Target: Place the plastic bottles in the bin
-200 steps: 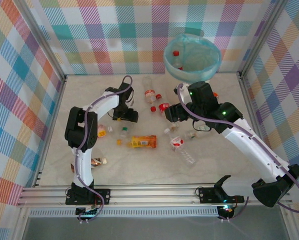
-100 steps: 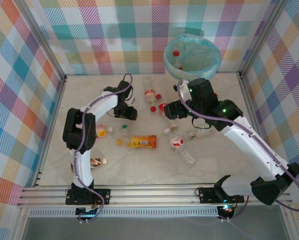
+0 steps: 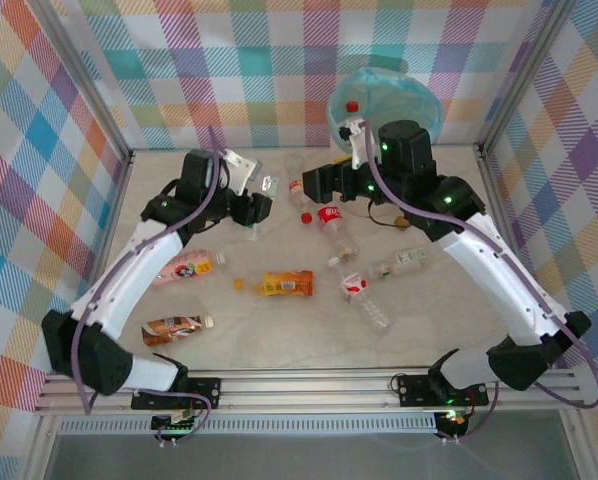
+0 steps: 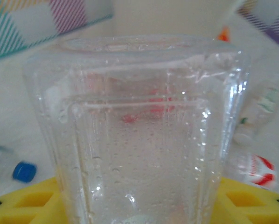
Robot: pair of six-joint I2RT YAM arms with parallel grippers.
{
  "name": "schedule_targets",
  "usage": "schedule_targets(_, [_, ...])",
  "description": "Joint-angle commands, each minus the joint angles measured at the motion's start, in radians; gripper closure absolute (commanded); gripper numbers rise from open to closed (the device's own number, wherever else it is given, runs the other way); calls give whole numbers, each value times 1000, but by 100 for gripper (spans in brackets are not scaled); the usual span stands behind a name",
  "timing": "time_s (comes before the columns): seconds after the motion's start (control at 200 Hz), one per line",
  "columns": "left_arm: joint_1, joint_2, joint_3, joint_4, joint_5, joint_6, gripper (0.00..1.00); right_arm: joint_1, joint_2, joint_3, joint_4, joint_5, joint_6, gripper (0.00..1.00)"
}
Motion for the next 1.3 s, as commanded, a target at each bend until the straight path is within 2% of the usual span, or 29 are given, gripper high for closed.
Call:
schedule_targets(0.0, [-32, -61, -56, 78, 134, 89, 42, -1, 53, 38, 38, -137, 59, 9])
schedule_targets(0.295, [-82, -130, -81, 89, 155, 73, 43, 3, 134, 36, 0, -229, 119, 10])
schedule_targets(0.805, [-87, -159, -112, 120, 191, 27, 42, 33, 206, 79, -50, -314, 113, 13])
schedule_targets(1.1, [-87, -177, -132, 162, 187, -3, 41, 41, 221, 112, -101, -301, 99, 28])
schedule_targets(1.295, [-87, -196, -123, 164, 170, -13, 33, 41, 206, 141, -113, -264, 62, 37])
